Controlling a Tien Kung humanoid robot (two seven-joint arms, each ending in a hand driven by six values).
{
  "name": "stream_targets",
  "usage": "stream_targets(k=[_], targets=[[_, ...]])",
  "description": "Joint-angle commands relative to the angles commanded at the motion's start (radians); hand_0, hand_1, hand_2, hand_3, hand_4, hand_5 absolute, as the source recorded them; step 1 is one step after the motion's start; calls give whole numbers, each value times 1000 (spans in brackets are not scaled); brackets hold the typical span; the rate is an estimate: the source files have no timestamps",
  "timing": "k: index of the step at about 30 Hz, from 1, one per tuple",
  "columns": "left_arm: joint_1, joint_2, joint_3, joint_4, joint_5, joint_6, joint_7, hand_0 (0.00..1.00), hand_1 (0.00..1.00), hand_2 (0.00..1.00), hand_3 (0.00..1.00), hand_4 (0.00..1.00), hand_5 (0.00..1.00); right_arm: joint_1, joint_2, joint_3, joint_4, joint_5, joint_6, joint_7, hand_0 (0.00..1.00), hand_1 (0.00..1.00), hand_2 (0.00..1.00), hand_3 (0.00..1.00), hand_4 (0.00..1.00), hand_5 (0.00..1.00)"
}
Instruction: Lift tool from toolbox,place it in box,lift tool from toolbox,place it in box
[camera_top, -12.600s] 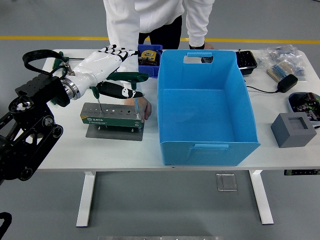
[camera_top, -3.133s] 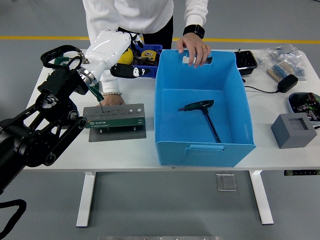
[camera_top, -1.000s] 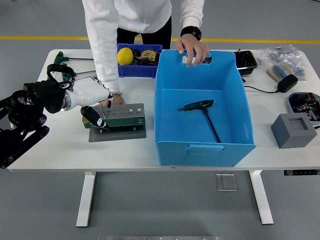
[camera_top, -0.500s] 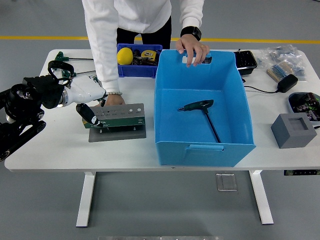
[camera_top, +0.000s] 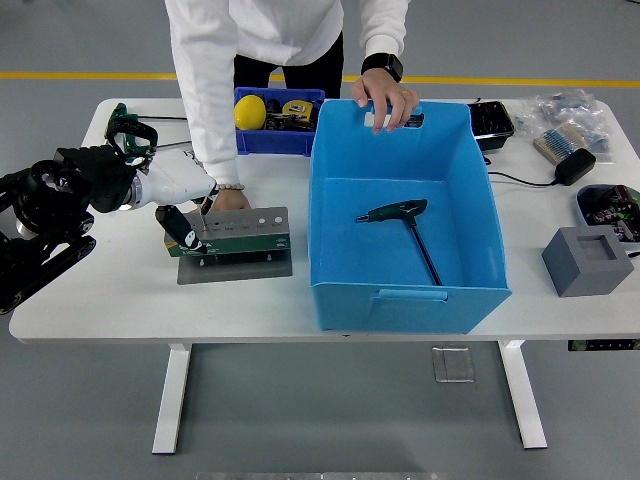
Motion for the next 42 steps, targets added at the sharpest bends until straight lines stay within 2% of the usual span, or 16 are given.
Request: stream_targets(k=[3,4,9,10,15,16,21,22,33,34,39,40,42], targets=[[-1,0,4,-3,0,1,-2,861,701,599,525,998,663,-1,1,3,0,-1,-1,0,609,580,676,654,863,939],[-1,0,5,-3,0,3,-2,861,647,526,485,998,666,-1,2,4,0,-3,-1,-1,607,580,676,655,863,937],[0,0,9,-5,0,13,-10,861,647,526,485,998,666,-2,1,1,0,-5,-1,-3,607,580,676,655,863,937],[0,-1,10,-4,0,16,-12,858,595,468,454,998,669,-3,1,2,0,-6,-1,-3,608,580,676,653,862,936],[-2,-1,17,4,0,39,-22,858,595,468,454,998,669,-6,2,0,0,-10,-1,-5,608,580,676,653,862,936],[-2,-1,18,6,0,45,-25,849,550,418,357,998,673,-6,2,0,0,-11,-1,-5,608,579,675,653,862,936],[-4,-1,19,16,0,67,-32,849,550,418,357,998,673,-8,2,0,0,-14,-1,-7,608,579,675,653,862,936],[-4,-1,19,18,0,72,-35,823,509,391,316,998,671,-7,2,-1,0,-14,-1,-7,608,579,675,651,862,936],[-15,9,36,49,0,122,-73,810,504,381,317,998,670,-6,2,2,0,-12,-1,-6,608,580,674,651,861,934],[-17,11,37,51,0,126,-75,819,509,401,369,998,668,-5,2,2,0,-12,-1,-6,607,579,674,650,861,933],[-27,19,50,53,0,130,-76,819,509,401,369,998,668,-5,2,4,0,-13,-1,-6,607,579,674,650,861,933],[-29,20,52,53,0,132,-77,789,427,346,344,998,662,-5,2,4,0,-13,-1,-6,607,579,674,650,861,932],[-32,22,55,55,0,137,-78,789,427,346,344,998,662,-5,2,5,0,-14,-1,-7,607,579,674,650,861,932]])
